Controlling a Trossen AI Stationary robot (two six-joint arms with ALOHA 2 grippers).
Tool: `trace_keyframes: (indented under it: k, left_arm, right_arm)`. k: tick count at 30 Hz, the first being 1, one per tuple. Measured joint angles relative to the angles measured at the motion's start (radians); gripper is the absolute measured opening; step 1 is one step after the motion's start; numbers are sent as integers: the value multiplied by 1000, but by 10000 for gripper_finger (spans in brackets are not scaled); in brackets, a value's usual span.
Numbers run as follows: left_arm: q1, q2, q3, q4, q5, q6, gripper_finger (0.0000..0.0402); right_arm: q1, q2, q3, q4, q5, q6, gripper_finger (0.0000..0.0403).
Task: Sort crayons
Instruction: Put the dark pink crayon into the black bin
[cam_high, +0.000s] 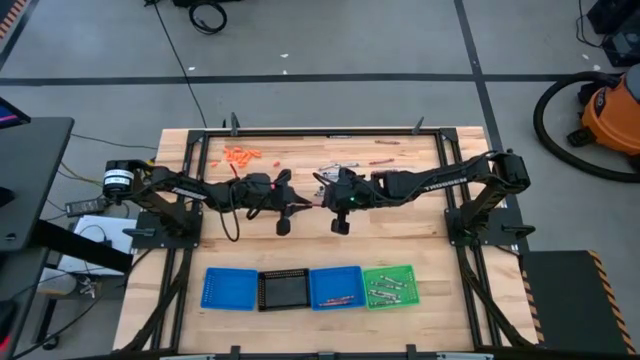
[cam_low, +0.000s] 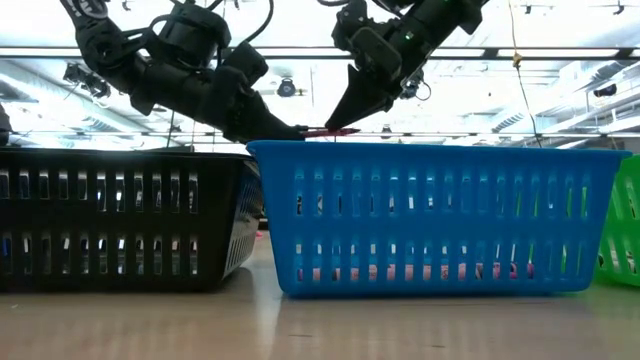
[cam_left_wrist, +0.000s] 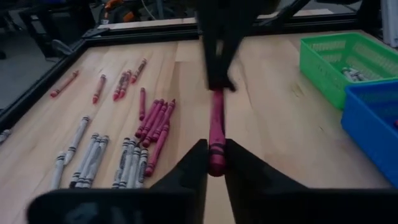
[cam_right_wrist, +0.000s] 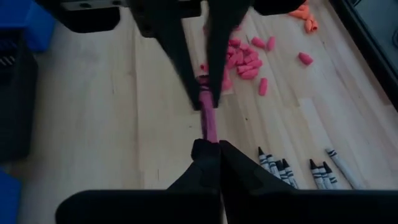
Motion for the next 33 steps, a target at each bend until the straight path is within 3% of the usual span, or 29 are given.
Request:
trace_keyframes:
  k: [5, 8, 16, 24, 33]
  left_arm:
    - [2, -4, 1, -36, 11, -7, 24]
    - [-3, -11, 40, -147, 15, -27, 25]
    - [-139, -68, 258, -781, 30, -96, 42]
    - [-336, -88, 434, -1202, 30, -255, 44]
    - [-513, -109, 444, -1222, -12, -448, 45]
  right_arm:
    - [2, -3, 0, -2, 12, 11, 21]
    - [2, -24, 0, 0, 22, 11, 39]
    - [66, -111, 1, -140, 146, 61, 65]
    - [147, -128, 1, -254, 253, 138, 63]
    - [166, -127, -48, -255, 317, 159, 64]
